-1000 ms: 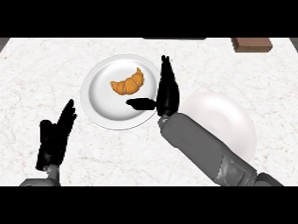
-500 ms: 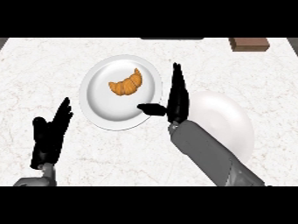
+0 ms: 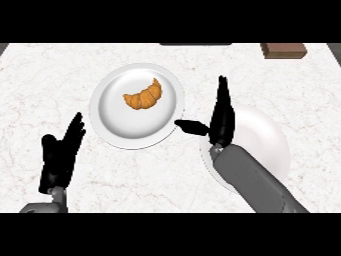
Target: Pick the croissant from the plate and place it in the plate
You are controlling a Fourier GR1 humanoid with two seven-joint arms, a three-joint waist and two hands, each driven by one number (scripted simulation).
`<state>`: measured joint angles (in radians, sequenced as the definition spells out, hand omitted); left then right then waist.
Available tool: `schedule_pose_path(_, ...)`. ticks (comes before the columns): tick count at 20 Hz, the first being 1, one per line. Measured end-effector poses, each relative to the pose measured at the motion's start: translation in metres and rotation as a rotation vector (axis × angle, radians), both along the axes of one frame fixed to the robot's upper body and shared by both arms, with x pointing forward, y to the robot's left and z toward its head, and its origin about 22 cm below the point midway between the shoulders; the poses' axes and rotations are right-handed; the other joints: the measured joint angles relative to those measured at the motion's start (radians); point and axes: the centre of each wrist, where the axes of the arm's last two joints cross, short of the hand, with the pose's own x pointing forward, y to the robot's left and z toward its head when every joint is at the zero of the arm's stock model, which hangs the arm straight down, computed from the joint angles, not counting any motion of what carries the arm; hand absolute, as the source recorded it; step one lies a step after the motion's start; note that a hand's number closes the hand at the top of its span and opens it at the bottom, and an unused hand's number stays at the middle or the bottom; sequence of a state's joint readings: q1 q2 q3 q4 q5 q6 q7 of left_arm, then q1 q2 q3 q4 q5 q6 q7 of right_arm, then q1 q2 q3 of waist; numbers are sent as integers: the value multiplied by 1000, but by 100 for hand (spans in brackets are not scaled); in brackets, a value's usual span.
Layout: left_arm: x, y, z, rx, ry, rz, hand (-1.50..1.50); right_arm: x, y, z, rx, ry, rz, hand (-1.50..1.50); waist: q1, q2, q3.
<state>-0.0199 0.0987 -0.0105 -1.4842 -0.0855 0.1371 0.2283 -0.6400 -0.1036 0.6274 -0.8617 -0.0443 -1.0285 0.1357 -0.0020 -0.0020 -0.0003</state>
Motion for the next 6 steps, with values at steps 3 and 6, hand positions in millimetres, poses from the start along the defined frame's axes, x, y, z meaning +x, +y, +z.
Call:
schedule_pose_path(3, 5, 0, 0, -2, -2, 3, 0, 0, -4, 0, -8, 2, -25, -150, 1, 0, 0)
schedule_pose_path(6, -1, 1, -1, 4, -4, -3, 0, 2, -9, -5, -16, 5, -47, -150, 4, 1, 0)
